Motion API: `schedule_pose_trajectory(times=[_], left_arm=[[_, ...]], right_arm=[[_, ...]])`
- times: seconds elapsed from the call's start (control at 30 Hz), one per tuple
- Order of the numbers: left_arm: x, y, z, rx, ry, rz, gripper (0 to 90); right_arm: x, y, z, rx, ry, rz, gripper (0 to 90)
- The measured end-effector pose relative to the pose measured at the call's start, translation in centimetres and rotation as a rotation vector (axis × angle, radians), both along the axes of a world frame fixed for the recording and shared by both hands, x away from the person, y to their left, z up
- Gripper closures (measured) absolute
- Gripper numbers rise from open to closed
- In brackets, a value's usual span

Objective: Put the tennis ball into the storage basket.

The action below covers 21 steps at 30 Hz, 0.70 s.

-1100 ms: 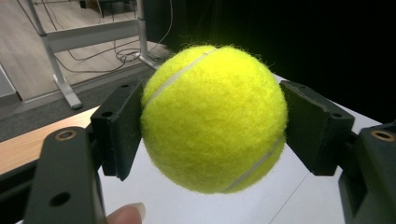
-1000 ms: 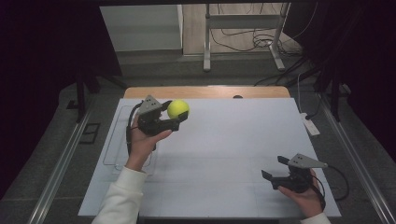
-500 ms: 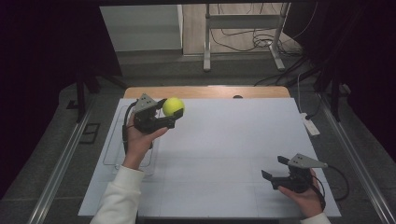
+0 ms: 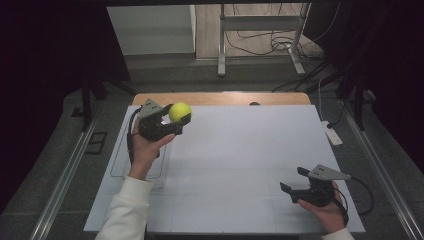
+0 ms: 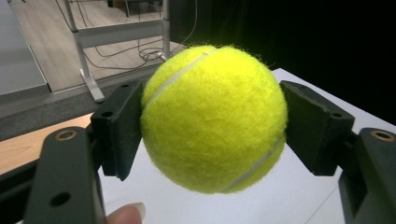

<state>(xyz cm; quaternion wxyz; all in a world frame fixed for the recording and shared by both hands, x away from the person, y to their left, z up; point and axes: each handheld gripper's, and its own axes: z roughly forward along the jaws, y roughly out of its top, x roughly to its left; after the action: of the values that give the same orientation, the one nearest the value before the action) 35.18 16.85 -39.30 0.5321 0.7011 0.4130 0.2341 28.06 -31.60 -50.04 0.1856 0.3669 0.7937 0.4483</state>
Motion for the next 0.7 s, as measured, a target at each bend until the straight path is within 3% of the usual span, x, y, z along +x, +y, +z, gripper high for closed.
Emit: schedule_pose_trajectory(times=[0.7], left_arm=[[0.0,2.3,0.3,-0.034,-0.006,0.052,27.1]], right_arm=[[0.0,-0.1,0.1,0.000,-0.003,-0.001,11.6]])
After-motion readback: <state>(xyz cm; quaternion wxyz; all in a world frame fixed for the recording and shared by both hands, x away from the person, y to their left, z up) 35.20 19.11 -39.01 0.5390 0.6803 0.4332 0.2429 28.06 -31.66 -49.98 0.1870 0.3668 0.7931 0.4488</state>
